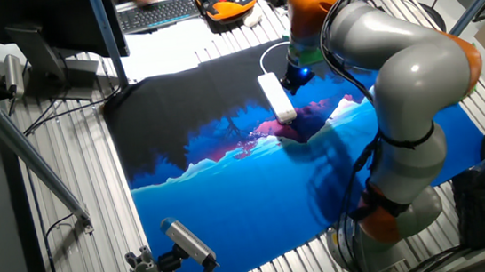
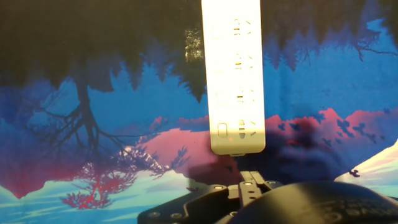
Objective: Turn on the power strip by pressing the button
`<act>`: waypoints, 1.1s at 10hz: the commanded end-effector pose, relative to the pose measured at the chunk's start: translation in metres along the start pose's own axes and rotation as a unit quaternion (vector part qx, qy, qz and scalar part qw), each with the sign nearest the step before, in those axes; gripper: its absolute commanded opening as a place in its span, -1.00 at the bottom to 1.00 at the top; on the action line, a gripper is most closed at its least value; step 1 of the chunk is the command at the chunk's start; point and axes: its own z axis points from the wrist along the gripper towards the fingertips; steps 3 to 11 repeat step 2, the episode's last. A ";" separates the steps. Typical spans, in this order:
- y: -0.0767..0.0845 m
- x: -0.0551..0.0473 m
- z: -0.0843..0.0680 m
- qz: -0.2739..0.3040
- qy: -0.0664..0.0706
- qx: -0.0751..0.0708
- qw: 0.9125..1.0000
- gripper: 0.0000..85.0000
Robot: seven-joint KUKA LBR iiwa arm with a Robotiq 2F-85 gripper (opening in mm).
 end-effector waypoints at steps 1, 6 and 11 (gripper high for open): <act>-0.001 0.001 -0.001 -0.001 -0.001 -0.001 1.000 -1.00; -0.001 0.003 -0.002 0.001 0.003 -0.006 1.000 -1.00; -0.001 0.003 -0.002 0.001 0.003 -0.006 1.000 -1.00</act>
